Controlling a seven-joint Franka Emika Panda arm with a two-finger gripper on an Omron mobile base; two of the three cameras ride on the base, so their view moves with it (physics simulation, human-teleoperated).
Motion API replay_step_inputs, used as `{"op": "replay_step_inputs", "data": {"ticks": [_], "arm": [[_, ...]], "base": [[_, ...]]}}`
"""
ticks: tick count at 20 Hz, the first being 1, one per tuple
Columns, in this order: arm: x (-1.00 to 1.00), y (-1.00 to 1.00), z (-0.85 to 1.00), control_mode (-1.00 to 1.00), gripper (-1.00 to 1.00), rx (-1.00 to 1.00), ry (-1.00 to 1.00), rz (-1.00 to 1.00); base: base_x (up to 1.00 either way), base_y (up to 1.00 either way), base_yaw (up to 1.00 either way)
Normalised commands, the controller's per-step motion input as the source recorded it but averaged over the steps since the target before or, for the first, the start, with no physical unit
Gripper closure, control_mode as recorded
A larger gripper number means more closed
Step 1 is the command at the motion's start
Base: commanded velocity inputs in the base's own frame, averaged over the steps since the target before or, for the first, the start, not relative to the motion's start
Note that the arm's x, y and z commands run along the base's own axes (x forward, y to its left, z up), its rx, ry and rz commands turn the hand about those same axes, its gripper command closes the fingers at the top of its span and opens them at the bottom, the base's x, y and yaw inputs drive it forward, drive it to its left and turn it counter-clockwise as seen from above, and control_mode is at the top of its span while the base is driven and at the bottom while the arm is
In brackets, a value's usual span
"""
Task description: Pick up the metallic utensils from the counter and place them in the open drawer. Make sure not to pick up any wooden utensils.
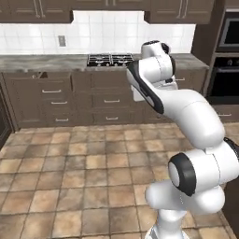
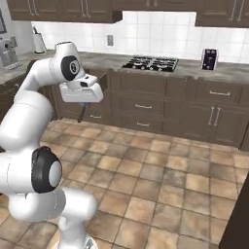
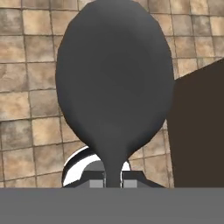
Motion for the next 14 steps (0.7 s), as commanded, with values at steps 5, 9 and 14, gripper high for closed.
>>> {"op": "replay_step_inputs", "data": {"ticks": [5,9,14], "arm": [[0.0,0.0,0.0,1.0,1.0,0.0,0.0,0.0],[0.0,0.0,0.0,1.0,1.0,0.0,0.0,0.0],[0.0,0.0,0.0,1.0,1.0,0.0,0.0,0.0]], "base": [[1.0,-0.51,0.62],[1.0,-0.68,0.57],[1.0,-0.82,0.53]]}}
